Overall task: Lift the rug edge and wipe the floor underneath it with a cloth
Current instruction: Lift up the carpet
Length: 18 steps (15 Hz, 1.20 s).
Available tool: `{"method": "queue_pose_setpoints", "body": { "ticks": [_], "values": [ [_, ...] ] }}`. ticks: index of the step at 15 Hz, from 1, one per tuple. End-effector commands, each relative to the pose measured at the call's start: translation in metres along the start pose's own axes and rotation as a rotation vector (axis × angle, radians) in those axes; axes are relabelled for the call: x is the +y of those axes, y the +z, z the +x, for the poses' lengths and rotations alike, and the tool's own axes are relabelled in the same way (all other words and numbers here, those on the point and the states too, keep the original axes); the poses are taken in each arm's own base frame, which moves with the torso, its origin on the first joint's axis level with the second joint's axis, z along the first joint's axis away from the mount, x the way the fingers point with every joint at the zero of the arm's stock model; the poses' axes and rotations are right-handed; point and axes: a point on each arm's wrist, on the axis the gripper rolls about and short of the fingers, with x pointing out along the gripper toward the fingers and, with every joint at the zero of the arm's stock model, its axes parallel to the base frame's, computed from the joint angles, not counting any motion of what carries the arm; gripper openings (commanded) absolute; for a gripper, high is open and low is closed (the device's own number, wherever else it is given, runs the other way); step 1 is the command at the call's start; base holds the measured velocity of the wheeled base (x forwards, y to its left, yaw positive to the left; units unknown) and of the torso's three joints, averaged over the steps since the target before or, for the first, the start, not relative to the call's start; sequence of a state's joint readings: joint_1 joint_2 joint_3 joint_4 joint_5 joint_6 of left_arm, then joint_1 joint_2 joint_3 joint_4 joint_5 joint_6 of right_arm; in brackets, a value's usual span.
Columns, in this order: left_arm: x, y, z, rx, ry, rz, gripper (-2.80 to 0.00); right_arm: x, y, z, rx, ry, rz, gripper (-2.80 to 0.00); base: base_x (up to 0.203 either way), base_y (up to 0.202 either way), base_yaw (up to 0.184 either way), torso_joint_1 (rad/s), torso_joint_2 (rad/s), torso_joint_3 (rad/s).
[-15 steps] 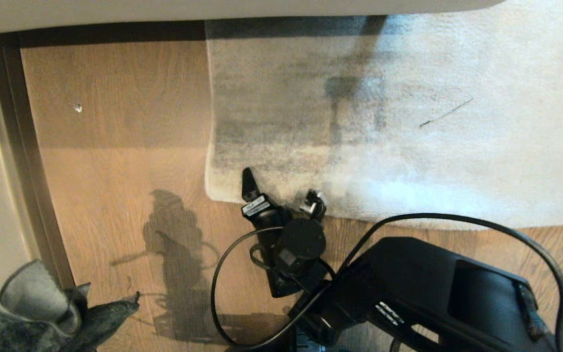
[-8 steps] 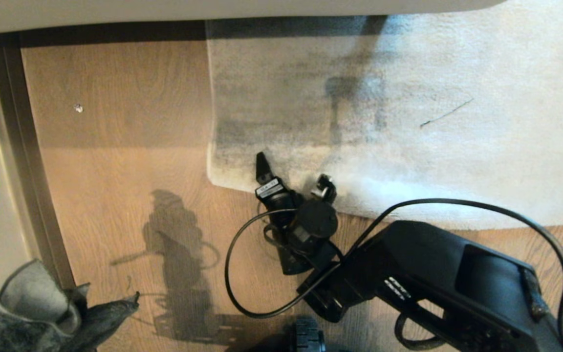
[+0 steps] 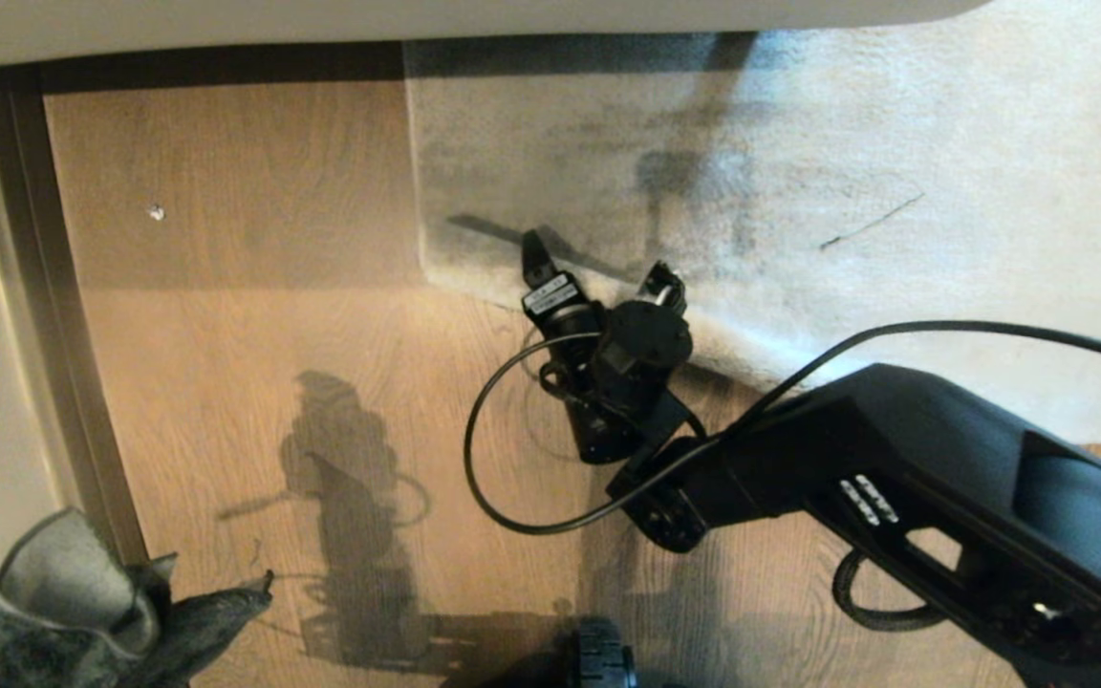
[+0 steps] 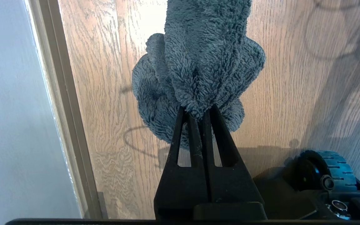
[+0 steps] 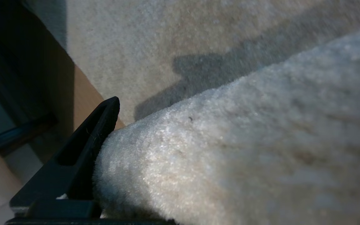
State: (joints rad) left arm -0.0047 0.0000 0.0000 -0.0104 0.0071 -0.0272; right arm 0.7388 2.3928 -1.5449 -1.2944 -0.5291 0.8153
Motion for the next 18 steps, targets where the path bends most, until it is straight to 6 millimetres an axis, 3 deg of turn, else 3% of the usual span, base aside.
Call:
{"method": "queue_pose_setpoints", "body": {
  "ticks": [1,6,8,14,18],
  "values": [
    [0.000,0.000,0.000,-0.001,0.001,0.000,-2.80,0.013,0.019,0.007,-0.036,0.011,0.010,0.00,0.000,0.000,0.000,0.000,0.00,0.000],
    [0.000,0.000,0.000,0.000,0.001,0.000,-2.80,-0.018,0.001,-0.018,0.072,-0.095,-0.113,0.00,0.000,0.000,0.000,0.000,0.00,0.000],
    [0.000,0.000,0.000,-0.001,0.001,0.000,-2.80,-0.013,0.008,-0.016,0.053,-0.088,-0.109,0.00,0.000,0.000,0.000,0.000,0.00,0.000],
    [0.000,0.000,0.000,-0.002,0.001,0.000,-2.80,0.034,0.051,0.016,-0.106,0.036,-0.056,0.00,0.000,0.000,0.000,0.000,0.00,0.000],
    [0.000,0.000,0.000,-0.001,0.001,0.000,-2.80,0.069,0.080,0.023,-0.137,0.070,-0.047,0.00,0.000,0.000,0.000,0.000,0.00,0.000]
  ]
}}
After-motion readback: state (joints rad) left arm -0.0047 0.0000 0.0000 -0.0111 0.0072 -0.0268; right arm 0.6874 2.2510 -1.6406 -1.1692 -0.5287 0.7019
